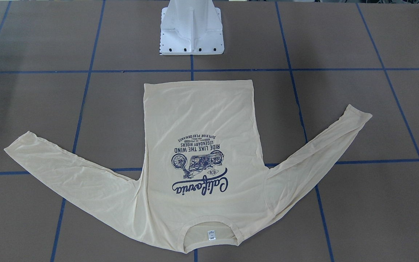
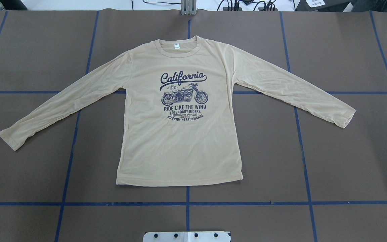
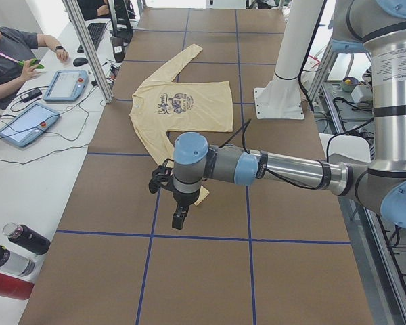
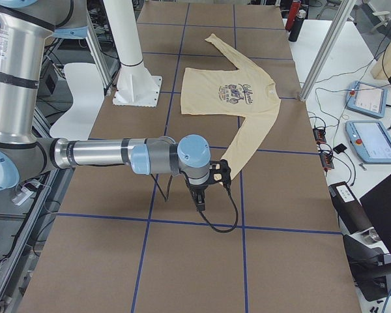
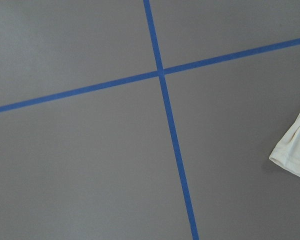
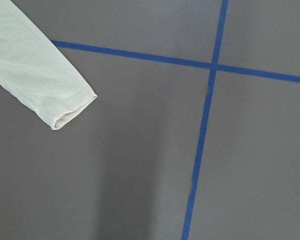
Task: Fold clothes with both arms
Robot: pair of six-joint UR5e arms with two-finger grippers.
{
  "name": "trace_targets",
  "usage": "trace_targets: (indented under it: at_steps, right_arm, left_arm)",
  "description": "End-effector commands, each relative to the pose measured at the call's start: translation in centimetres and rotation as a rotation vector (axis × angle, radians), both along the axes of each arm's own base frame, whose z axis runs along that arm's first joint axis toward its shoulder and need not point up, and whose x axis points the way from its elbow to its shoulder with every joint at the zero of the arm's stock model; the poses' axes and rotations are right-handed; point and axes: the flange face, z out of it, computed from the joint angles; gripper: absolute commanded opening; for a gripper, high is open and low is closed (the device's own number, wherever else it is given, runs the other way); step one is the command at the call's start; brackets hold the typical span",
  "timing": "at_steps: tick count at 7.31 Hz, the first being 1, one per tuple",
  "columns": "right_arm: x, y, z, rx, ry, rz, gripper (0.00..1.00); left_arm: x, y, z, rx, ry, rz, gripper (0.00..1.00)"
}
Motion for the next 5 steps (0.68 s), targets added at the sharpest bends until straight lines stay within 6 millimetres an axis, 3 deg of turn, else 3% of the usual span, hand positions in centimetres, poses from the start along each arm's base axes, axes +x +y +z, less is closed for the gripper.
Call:
trace_targets:
  at_steps: [1,2,3,4,5]
  right_arm:
    - [0.0,-4.0,-3.7,0.079,-0.008,0.005,1.00]
    - [0.0,-4.9,-5.0,0.107,-0.005,0.006,1.00]
    - [0.0,-5.2,-5.1,0.112,-0.003,0.006,1.00]
    - [0.0,-5.2,-5.4,0.155,-0.004,0.010,1.00]
    - [0.2,-5.7,-7.3,0.239,0.015,0.041,1.00]
  left_arm:
    - [-0.2,-1.4,-3.7,0.249,-0.017,-0.011,1.00]
    - [-0.2,-3.0,-7.0,0.425,-0.017,-0.015,1.00]
    - [-0.1,-4.2,-8.6,0.566,-0.014,-0.025,1.00]
    - [0.3,-7.4,-9.4,0.530,0.044,-0.085,1.00]
    - [0.6,-7.5,-9.7,0.482,0.106,-0.127,1.00]
